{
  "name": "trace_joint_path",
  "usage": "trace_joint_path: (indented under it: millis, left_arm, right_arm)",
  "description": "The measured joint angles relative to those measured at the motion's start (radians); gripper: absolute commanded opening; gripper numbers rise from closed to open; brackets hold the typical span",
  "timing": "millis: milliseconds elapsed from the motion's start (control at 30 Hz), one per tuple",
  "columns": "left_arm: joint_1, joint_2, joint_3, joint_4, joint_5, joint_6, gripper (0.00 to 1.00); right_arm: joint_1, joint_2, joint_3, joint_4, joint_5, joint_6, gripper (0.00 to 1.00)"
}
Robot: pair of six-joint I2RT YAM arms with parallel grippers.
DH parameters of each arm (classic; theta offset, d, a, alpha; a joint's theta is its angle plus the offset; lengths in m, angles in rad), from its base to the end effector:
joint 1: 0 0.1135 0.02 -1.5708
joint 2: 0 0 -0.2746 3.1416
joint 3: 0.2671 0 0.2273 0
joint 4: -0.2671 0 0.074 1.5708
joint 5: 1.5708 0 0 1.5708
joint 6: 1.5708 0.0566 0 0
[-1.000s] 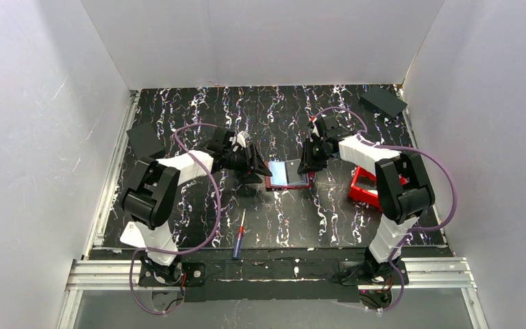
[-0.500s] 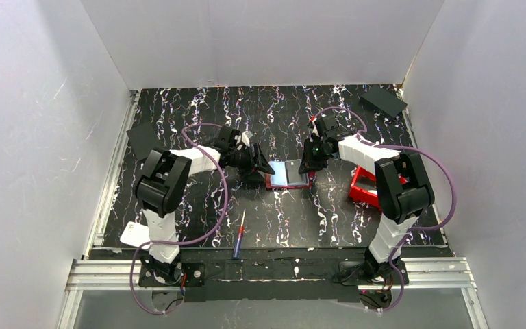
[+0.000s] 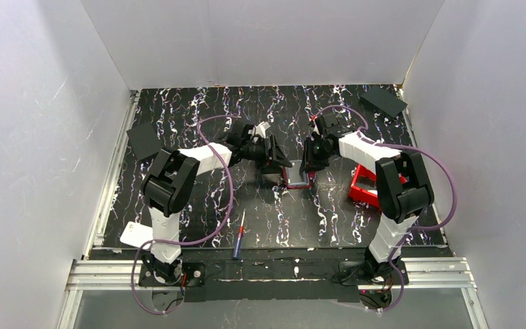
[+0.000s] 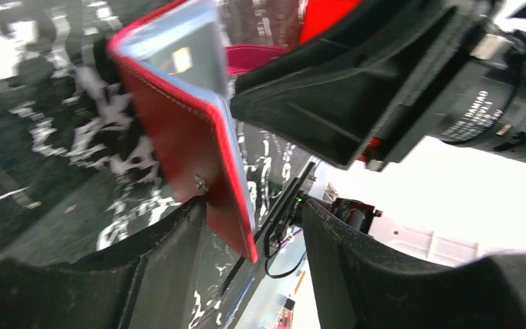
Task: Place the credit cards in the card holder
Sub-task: Close the card holder at the center of the board.
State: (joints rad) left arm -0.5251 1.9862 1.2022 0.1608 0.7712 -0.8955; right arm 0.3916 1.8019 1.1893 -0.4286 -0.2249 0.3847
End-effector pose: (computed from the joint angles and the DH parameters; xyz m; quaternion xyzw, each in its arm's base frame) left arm 0.3449 -0.2454 0.1855 0.0169 0.8420 -0.5294 0.1023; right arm 0.3298 0.1498 0.1923 -0.0327 0.9589 0.1987 0.1997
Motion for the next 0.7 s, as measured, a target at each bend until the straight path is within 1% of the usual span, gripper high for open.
trace_joint_path:
  millis: [200, 267, 333, 500, 567, 600, 633, 700]
  left_arm:
    - [-0.061, 0.002, 0.079, 0.05, 0.007, -0.041, 0.51]
    - [-0.075, 0.008, 0.102, 0.063, 0.009, -0.048, 0.49]
    - [-0.086, 0.031, 0.127, 0.079, 0.014, -0.056, 0.47]
    - [-0.091, 0.123, 0.152, 0.094, 0.019, -0.064, 0.46]
    - [-0.091, 0.163, 0.155, 0.093, 0.024, -0.067, 0.5]
    - [-0.091, 0.17, 0.155, 0.092, 0.027, -0.066, 0.52]
    - [-0.09, 0.178, 0.155, 0.088, 0.03, -0.066, 0.54]
    - [-0.084, 0.17, 0.151, 0.085, 0.036, -0.065, 0.56]
  right_arm:
    - [-0.03, -0.031, 0.051, -0.084, 0.025, -0.005, 0.41]
    - [-0.052, -0.058, 0.053, -0.099, 0.029, -0.012, 0.41]
    - [-0.099, -0.094, 0.053, -0.109, 0.029, -0.022, 0.41]
    - [-0.187, -0.123, 0.035, -0.096, 0.019, -0.03, 0.42]
    - [-0.191, -0.123, 0.018, -0.095, 0.005, -0.035, 0.57]
    - [-0.189, -0.123, 0.01, -0.093, -0.006, -0.037, 0.62]
    - [-0.186, -0.123, 0.002, -0.092, -0.018, -0.043, 0.66]
    - [-0.175, -0.124, -0.017, -0.085, -0.036, -0.051, 0.69]
